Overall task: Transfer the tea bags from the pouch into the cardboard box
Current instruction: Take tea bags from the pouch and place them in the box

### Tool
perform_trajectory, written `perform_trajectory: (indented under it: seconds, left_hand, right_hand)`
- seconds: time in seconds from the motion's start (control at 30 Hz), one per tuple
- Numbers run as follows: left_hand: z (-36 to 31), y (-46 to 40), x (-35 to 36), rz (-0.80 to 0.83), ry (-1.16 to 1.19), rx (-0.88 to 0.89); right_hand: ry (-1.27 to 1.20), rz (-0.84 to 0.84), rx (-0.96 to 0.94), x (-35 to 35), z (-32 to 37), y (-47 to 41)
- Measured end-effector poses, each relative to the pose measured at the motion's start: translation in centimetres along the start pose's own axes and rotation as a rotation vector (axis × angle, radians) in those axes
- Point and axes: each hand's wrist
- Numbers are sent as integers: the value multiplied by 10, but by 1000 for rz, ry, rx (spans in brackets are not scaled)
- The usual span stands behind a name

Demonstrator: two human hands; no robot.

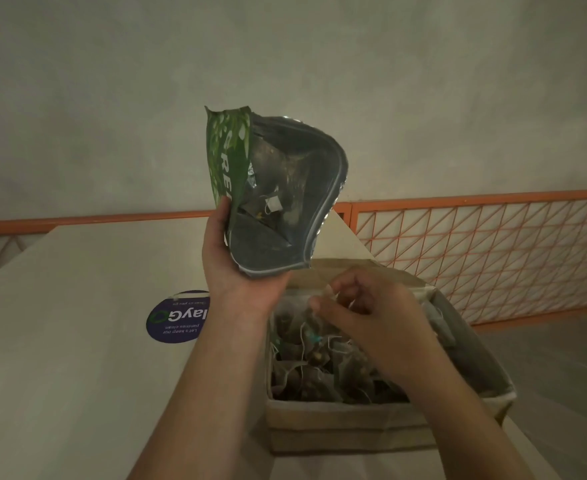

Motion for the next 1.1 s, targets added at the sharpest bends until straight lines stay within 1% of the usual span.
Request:
perform_trajectory:
  seconds: [0.03,0.1,0.13,0.17,0.2,0.27,0.3,0.33,0.4,0.47,0.5,0.57,0.6,0.7,0.77,0.83,0.87,0.93,1.0,1.03,1.1]
  left_hand:
    - [1,0,0,5,3,-9]
    - [1,0,0,11,6,-7]
    - [1,0,1,14,2,-2]
    - [1,1,2,16,-7,1]
    - [1,2,4,13,-13,4]
    - [0,1,3,-7,-24,1]
    - [-1,0,3,-3,-31,-8]
    - [-2,0,1,8,-36,-20]
    - [-3,0,0,22,-71,-24]
    - [-2,4,2,34,-126,1]
    - [0,7,4,30,-145,25]
    - [1,7,4,18,-157,58]
    - [1,4,1,18,-164,39]
    - [2,-3,-8,-18,-180,-41]
    - [2,-5,-8,-39,-177,-15]
    - [-1,-7,-5,9,-175,15]
    - [-3,-10,-6,20,-161,12]
    - [-4,-14,-9,0,-136,-23]
    - [-2,-16,-14,-70,-159,-30]
    - [-2,-16,-16,-89,-176,-27]
    - [-2,-17,-16,-98,-186,-16]
  right_hand:
    - [18,32,-29,2,-2,1]
    - [200,213,-147,6,-6,4]
    - [263,269,-190,8,-7,4]
    - [268,261,-208,8,-5,3]
    - [213,173,-181,6,-1,1]
    - [-26,-156,-64,0,11,-7]
    - [-153,-287,-37,-3,18,-13]
    - [-246,-355,-37,-5,22,-19]
    - [-320,-378,-94,-6,29,-29]
    - [-294,-423,-208,-2,36,-31]
    - [-285,-482,-262,1,37,-30]
    - [-288,-572,-311,10,37,-26]
    - [-270,-575,-304,16,35,-26]
    - [-159,-499,-228,28,26,-29]
    - [-155,-531,-222,28,22,-30]
    - [-202,-585,-247,25,23,-30]
    - [-212,-586,-242,24,23,-31]
    - [-173,-534,-201,26,22,-33]
    - [-141,-480,-148,27,21,-32]
    - [-172,-468,-114,27,21,-30]
    - [-336,-443,-25,26,24,-26]
Point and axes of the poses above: each hand's wrist, its own y-axis away from the middle knuckle, its own x-axis out of the palm, z = x × y, and after that the axes turned 14 degrees about -z, right-handed
